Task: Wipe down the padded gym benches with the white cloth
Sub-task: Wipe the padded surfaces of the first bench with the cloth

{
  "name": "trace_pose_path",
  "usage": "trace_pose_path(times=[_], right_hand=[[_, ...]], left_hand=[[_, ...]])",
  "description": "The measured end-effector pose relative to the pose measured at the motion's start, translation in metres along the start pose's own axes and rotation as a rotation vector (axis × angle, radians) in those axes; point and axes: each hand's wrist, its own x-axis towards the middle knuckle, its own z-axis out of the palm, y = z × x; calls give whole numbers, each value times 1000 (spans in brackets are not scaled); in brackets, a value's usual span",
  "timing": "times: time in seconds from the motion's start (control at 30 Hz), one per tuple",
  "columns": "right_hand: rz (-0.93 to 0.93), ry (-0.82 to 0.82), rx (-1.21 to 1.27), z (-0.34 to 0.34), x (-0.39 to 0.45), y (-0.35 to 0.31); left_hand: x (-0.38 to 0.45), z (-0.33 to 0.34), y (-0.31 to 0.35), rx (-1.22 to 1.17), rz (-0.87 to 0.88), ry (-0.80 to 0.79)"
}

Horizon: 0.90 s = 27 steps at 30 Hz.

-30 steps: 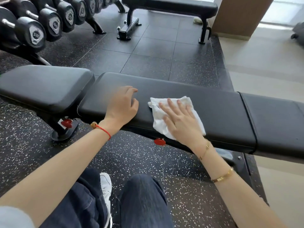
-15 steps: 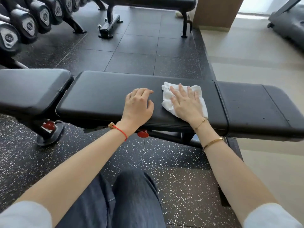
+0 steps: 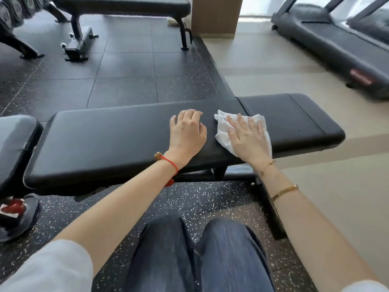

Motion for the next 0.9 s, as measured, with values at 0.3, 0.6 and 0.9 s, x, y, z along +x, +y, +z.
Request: trace_pose_path(times=[0.3, 0.6, 0.9], right_hand=[[54, -89, 61, -8, 36, 10], [-116, -93, 114, -10, 67, 50], [-223, -136, 86, -12, 84, 75]], left_hand=[[18, 13, 24, -74, -16, -101], [10, 43, 42, 11, -86, -81], [13, 63, 85, 87, -307, -38]])
